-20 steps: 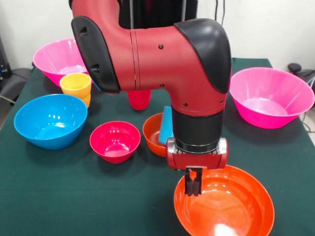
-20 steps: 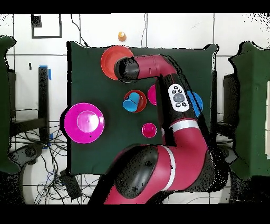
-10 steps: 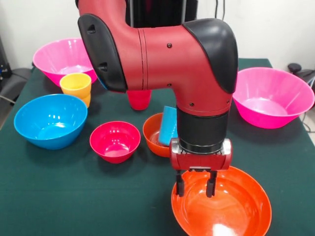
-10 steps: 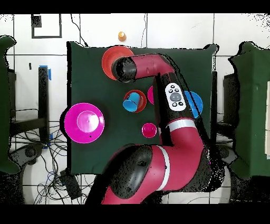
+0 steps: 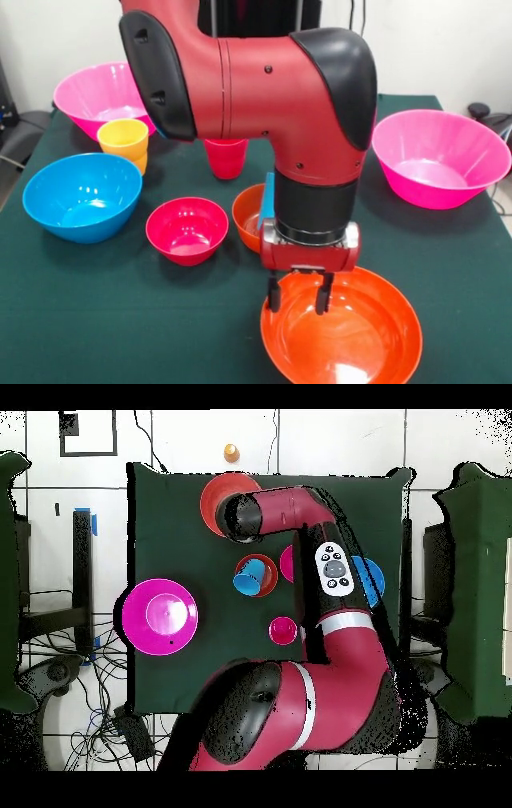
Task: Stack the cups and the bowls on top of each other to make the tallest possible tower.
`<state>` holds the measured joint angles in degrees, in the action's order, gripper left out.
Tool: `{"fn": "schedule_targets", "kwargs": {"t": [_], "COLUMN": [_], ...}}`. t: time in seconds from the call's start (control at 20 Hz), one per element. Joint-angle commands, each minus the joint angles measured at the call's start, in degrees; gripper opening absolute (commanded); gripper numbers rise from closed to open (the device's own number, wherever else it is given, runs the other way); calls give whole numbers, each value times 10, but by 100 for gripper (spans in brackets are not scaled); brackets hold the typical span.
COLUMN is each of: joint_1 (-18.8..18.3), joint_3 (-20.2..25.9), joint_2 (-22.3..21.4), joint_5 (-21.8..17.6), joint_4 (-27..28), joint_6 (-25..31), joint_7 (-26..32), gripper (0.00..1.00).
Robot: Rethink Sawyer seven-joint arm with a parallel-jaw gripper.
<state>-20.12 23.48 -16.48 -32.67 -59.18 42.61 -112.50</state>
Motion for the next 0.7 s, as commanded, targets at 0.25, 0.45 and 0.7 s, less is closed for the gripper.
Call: {"fn": "schedule_targets", "kwargs": {"t": [0.25,0.45,0.7], "joint_1": [8,2,-23], "joint_3": [-35,-31,0], "joint_2": [-72,-62,-31], "joint_5": [-31,-40,-3], "joint_4": [-18,-14,-33], "joint_6": [105,85,67], "joint_7": [123,131,117], "gripper": [100,100,100]}}
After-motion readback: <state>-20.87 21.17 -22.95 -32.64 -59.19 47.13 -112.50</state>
